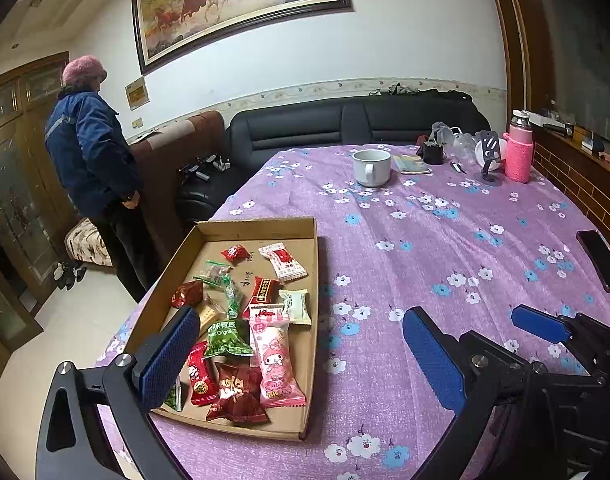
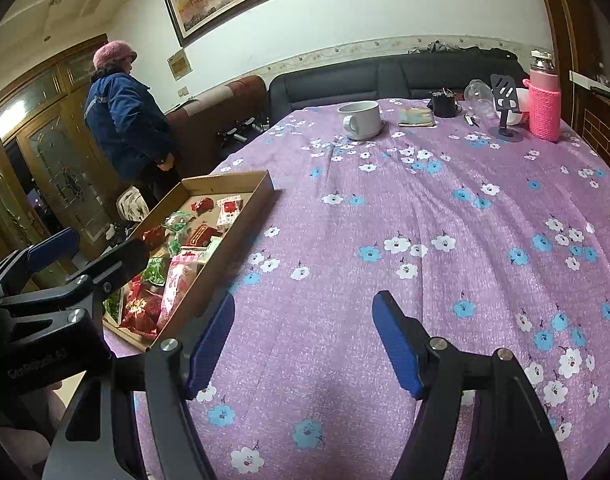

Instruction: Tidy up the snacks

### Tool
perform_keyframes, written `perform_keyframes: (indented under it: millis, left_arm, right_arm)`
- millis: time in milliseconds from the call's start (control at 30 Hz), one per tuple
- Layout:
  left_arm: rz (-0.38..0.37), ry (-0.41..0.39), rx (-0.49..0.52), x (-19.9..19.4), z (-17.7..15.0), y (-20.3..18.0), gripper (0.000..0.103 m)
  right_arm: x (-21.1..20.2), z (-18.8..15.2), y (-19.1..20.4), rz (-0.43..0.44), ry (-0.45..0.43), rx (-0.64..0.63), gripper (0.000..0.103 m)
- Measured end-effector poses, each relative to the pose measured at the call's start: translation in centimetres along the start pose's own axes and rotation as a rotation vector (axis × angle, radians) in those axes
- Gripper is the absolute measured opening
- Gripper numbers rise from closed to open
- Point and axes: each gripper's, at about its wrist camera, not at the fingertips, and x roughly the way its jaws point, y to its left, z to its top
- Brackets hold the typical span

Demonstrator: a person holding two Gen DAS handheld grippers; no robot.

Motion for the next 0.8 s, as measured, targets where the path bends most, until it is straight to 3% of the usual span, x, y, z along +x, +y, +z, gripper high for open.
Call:
perform_keyframes:
  millis: [800]
  left_arm:
    - [-0.015,-0.006,0.003,-0.3,0.2,-0.1,0.102]
  right_arm:
    - [-0.4,-0.1,1.5,0.004,-0.011,-0.046,0.072]
